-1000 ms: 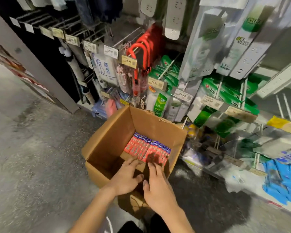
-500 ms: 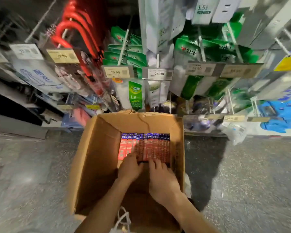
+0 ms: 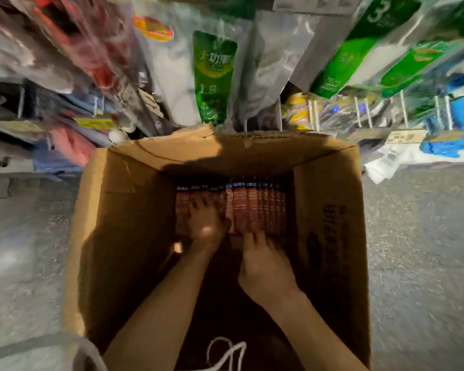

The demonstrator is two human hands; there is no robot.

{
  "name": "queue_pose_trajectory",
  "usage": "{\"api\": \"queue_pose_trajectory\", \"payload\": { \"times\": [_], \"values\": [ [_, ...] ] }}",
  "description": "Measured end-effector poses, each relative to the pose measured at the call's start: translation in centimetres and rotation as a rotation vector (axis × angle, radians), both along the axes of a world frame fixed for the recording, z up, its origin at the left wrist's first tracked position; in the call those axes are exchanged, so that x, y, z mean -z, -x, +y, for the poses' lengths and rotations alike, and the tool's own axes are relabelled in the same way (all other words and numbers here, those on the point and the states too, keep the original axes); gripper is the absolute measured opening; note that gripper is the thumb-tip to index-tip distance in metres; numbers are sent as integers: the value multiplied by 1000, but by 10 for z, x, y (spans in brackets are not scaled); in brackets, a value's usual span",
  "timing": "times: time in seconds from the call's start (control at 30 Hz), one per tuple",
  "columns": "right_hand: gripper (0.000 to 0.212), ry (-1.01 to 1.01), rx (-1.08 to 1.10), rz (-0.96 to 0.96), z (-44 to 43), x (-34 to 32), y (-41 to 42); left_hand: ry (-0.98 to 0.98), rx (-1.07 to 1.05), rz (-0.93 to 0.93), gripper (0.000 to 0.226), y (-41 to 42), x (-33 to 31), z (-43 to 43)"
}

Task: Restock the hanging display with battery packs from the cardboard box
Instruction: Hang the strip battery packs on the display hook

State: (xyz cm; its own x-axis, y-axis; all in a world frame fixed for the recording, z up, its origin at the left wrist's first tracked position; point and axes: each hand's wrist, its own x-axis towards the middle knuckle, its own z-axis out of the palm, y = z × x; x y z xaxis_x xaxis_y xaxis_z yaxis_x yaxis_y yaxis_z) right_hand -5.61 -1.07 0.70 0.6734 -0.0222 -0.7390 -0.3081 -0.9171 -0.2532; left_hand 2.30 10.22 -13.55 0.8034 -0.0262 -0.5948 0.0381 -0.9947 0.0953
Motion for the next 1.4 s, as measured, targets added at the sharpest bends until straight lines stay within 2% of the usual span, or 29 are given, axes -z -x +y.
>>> {"api": "queue_pose_trajectory", "payload": {
  "times": [0.1,0.2,0.37,0.47,0.57,0.77,0.93,1.03,1.2,1.3,1.4],
  "values": [
    [67,-12,28,55,2,5,4,16,-30,15,89,0,0,2],
    [69,-30,37,107,7,4,7,16,-56,-16,86,-2,-3,9],
    [68,-25,44,109,15,7,15,-77,22,-10,86,6,-3,6],
    [71,-26,25,139,16,11,19,-125,41,-30,76,9,2,5],
    [69,-48,50,108,12,14,23,-125,-37,-38,66,7,1,5],
    [55,-137,164,-22,0,7,27,29,-323,-52,50,1,-20,7],
    [50,-249,236,-116,-9,-12,25,329,-594,-24,34,1,-72,24],
    [42,-418,334,-207,-11,-38,19,519,-733,16,25,9,-121,32],
    [30,-746,596,-364,-11,-109,17,754,-728,-80,40,40,-218,31],
    [37,-910,672,-357,-10,-156,18,893,-626,-93,23,58,-290,20],
    [46,-913,750,-409,-15,-191,20,965,-630,-212,24,72,-345,-3]
  ]
}}
